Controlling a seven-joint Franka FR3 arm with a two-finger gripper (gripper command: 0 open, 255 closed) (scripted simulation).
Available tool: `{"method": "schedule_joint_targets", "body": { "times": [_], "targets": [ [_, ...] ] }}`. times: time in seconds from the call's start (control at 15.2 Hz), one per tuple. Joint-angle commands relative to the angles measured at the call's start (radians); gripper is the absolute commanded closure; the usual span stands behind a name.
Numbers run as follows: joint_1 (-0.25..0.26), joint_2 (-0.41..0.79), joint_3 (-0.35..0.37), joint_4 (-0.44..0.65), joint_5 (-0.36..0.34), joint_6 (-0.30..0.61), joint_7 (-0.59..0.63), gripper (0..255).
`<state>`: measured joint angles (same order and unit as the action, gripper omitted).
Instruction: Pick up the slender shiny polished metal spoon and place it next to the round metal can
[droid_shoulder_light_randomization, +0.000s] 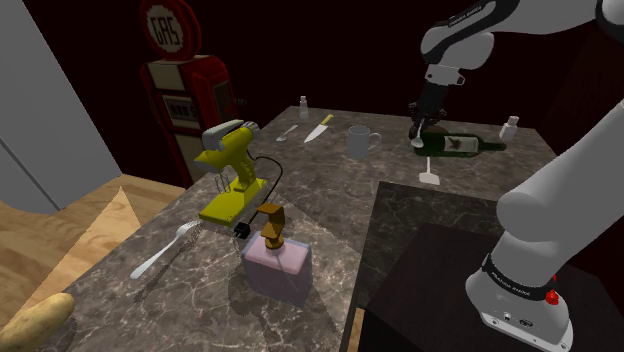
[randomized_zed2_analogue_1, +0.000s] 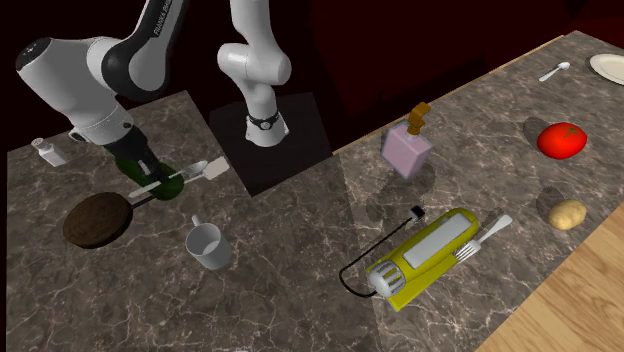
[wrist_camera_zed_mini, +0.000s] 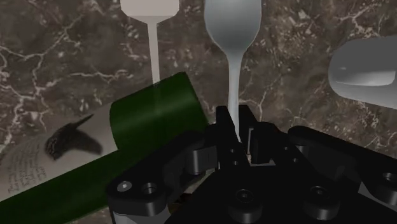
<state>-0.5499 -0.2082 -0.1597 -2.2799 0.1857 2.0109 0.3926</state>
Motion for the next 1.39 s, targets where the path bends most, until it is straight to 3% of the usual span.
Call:
{"method": "schedule_joint_targets", "body": {
  "times": [0.0, 0.73, 1.32],
  "targets": [
    [-0.020, 0.039, -0.031, 0.040, -0.004, -0.011, -0.049, 255],
    [-0.131, 0.320, -0.156, 0.375, 0.035, -0.121, -0.290, 255],
    [-0.274, 0.623, -0.200, 0.785, 0.114, -0.278, -0.447, 255]
  ]
}}
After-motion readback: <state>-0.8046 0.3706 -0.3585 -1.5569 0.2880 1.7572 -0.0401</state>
